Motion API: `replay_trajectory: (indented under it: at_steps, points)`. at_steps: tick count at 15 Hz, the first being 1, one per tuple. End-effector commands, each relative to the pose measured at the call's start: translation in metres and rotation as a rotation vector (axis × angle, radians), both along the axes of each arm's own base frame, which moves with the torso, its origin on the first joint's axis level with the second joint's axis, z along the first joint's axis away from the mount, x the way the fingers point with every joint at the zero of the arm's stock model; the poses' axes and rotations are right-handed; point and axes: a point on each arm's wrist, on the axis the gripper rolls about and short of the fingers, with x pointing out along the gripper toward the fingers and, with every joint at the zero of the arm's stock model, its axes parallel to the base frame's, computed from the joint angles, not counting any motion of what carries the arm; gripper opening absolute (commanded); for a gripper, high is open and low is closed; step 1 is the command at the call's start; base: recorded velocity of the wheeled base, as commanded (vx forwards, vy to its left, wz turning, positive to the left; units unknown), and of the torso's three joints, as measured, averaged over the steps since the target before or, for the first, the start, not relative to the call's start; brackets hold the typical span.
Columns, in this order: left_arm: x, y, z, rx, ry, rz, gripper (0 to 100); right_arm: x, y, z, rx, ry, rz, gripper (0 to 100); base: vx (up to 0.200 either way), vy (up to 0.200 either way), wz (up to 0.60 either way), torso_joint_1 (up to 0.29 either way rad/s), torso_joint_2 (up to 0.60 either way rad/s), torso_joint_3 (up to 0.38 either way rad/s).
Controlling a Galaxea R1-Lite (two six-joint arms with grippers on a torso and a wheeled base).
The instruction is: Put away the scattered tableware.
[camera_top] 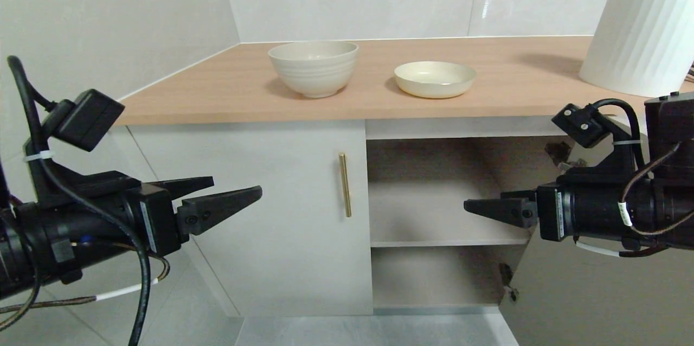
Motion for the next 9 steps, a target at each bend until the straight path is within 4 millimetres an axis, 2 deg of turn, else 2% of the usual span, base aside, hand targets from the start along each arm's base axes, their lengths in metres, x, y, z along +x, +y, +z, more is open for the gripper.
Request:
replay_trajectory:
  at_steps: [1,4,9]
  points:
    - [0.0017,0.0008,-0.0006,0.001,0.004,0.007,100,-0.0018,-0.0007,-0.0045,-0.009,0.008,0.006,100,0.2,0.0,0.0,0.002,0.0,0.002]
    - [0.0014,0.0009,-0.0002,-0.003,0.003,0.006,100,-0.002,-0.0008,-0.0068,-0.018,-0.023,0.016,100,0.2,0.0,0.0,-0.002,0.01,0.002]
    - [0.0014,0.0009,-0.0002,-0.003,0.003,0.006,100,-0.0099,-0.004,-0.0048,-0.011,-0.089,0.045,100,0.0,0.0,0.0,0.0,0.0,0.0]
